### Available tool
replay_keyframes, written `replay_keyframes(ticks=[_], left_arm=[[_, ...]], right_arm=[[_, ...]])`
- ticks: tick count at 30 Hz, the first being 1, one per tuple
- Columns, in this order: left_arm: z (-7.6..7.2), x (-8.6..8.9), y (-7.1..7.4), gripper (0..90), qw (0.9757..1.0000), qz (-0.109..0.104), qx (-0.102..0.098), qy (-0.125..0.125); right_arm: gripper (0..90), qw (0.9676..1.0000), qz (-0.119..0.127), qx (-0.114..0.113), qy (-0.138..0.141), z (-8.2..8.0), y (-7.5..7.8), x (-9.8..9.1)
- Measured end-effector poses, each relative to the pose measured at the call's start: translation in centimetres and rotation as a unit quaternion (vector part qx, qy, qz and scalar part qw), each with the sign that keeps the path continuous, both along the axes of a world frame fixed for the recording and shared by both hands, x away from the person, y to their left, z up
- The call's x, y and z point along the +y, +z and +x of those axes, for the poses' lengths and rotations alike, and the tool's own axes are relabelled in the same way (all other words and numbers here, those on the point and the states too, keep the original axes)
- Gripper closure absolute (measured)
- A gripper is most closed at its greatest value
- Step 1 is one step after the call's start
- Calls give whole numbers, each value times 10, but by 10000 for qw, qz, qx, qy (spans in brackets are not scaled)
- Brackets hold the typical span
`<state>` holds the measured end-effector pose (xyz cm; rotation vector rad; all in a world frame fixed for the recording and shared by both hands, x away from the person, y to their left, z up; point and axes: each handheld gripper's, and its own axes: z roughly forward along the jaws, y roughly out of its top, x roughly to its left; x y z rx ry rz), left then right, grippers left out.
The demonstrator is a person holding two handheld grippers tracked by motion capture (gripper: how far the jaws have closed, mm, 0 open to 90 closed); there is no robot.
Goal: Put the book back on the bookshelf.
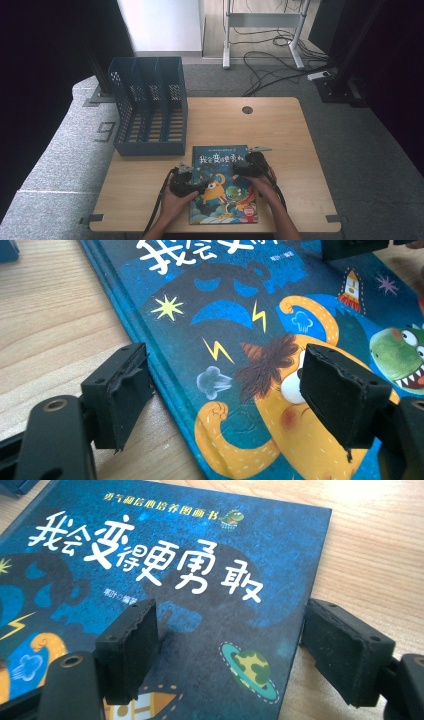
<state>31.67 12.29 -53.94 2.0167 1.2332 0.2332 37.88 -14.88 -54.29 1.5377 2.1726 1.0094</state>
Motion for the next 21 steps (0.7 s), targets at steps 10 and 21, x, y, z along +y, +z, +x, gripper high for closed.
replay_keyframes(ticks=[10, 21], left_arm=[[0, -1, -1, 205, 10000, 37, -35, -1], [-1, -2, -1, 199, 9999, 122, -82, -40]], right_arm=[[252, 9995, 312, 66, -8, -1, 0, -7], [257, 9970, 743, 217, -66, 0, 3, -15]])
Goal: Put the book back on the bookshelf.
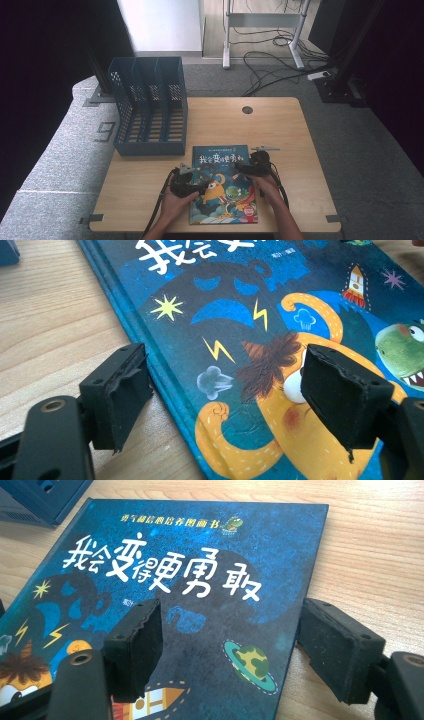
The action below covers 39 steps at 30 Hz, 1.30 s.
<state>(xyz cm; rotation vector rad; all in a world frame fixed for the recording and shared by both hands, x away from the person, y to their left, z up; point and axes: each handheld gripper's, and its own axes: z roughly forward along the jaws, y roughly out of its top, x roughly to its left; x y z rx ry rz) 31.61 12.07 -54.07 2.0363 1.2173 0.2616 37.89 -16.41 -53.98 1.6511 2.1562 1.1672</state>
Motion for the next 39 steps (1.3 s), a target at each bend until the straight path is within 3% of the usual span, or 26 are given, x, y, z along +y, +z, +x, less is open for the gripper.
replay_keyframes(ticks=[12, 13, 14, 15, 16, 19, 21, 22, 27, 39], left_arm=[[1, 1, -1, 190, 10000, -14, 15, -32], [1, 1, 0, 190, 10000, -25, 25, -36], [1, 1, -1, 190, 10000, -25, 35, -40], [1, 1, -1, 190, 10000, -25, 35, -40], [1, 1, -1, 190, 10000, -29, 41, -43], [1, 1, -1, 190, 10000, -40, 67, -59], [1, 1, -1, 190, 9999, -69, 88, -46], [1, 2, -1, 189, 9999, -63, 82, -56], [1, 1, -1, 186, 9999, -47, 74, -64], [1, 1, -1, 186, 9999, -36, 85, -62]], right_arm=[[279, 9997, 245, 5, 70, -1, 4, -6], [375, 9987, 469, 6, 198, -1, 6, -8], [366, 9955, 859, 66, 386, -2, 7, -9], [366, 9955, 859, 66, 386, -2, 7, -9], [365, 9909, 1204, 122, 587, -3, 9, -6], [321, 9973, 438, -147, 568, -7, 15, 9], [317, 9980, 332, -163, 511, -7, 14, 10], [313, 9991, 94, -177, 382, -5, 11, 8], [315, 9998, -14, -162, 135, -2, 5, -1], [292, 9998, -161, -18, 73, 1, -2, -3]])
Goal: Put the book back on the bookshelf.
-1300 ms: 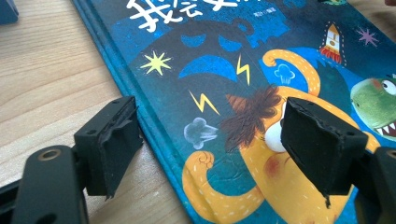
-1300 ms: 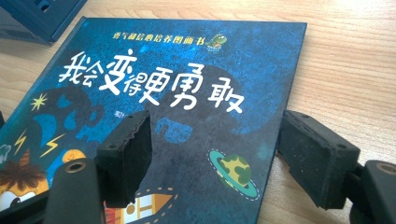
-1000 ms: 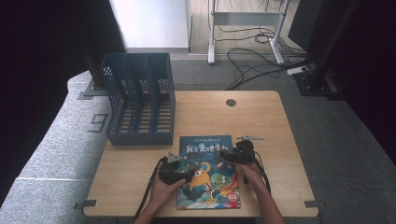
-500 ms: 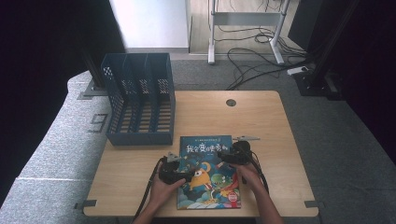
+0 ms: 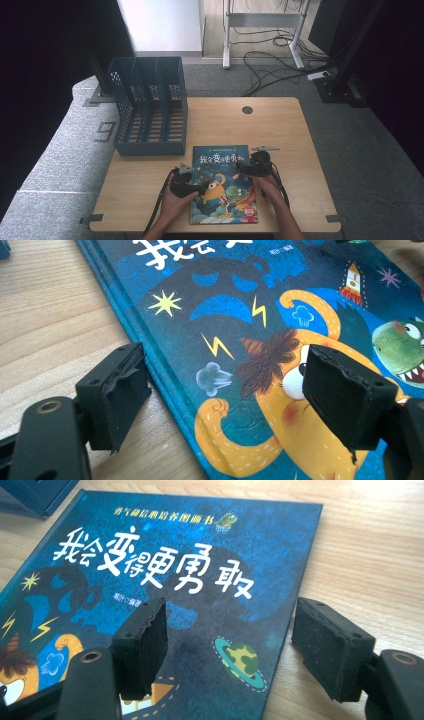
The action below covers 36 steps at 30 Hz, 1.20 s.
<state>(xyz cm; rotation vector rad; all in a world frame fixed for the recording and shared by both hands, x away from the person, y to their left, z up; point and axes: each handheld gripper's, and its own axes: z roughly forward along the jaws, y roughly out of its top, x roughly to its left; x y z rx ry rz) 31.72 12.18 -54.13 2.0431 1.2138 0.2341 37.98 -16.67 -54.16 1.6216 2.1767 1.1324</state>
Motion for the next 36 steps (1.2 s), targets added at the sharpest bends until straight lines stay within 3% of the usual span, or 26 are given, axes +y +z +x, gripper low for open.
replay_keyframes(ticks=[4, 5, 6, 9, 22, 30, 36], left_arm=[[0, 0, 0, 184, 10000, 27, -20, -25], [0, -1, 0, 181, 10000, 54, -35, -36], [0, -1, 0, 180, 10000, 54, -35, -36], [0, -1, 0, 177, 9999, 75, -55, -48], [1, -1, -1, 177, 9999, 81, -70, -63], [0, -2, -1, 175, 9998, 125, -104, -60], [0, -3, -1, 176, 9997, 177, -113, -83]], right_arm=[[272, 10000, 74, 57, 35, 1, 0, 0], [273, 9996, 232, 153, 34, 2, 1, -3], [273, 9996, 232, 153, 34, 2, 1, -3], [288, 9969, 657, 443, 11, 5, 2, -12], [288, 9964, 549, 636, 59, 4, 6, -10], [290, 9952, 611, 758, 64, 4, 6, -12], [310, 9919, 949, 844, 55, 6, 6, -20]])
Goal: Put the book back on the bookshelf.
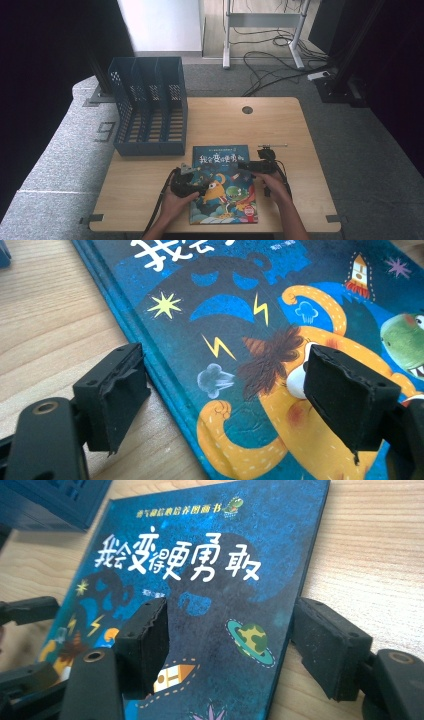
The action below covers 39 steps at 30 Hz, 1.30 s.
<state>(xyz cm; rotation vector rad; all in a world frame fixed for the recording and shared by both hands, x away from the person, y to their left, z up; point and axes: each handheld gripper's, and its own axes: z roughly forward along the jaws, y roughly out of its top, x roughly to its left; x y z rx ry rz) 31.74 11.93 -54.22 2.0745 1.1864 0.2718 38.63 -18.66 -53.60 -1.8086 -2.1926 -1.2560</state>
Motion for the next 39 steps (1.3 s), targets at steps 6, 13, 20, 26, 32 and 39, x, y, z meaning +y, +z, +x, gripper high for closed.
replay_keyframes(ticks=[6, 13, 20, 26, 32, 39], left_arm=[[1, 1, 0, 176, 10000, -25, 17, -7], [1, 1, 0, 175, 10000, -39, 15, -4], [1, 1, 0, 172, 10000, -34, 6, 7], [1, 1, 0, 170, 10000, -34, 4, 13], [2, 3, 0, 165, 9999, -100, 40, 25], [2, 4, 0, 165, 9998, -190, 61, 22]], right_arm=[[315, 9997, 238, -11, -9, 0, 1, -5], [330, 9982, 585, 92, 5, 1, 0, -12], [329, 9984, 526, 181, 19, 3, -4, -11], [336, 9980, 618, 80, 73, 1, 1, -13], [346, 9963, 847, 57, 113, 0, 4, -17], [400, 9945, 1007, 196, 200, 1, 2, -20]])
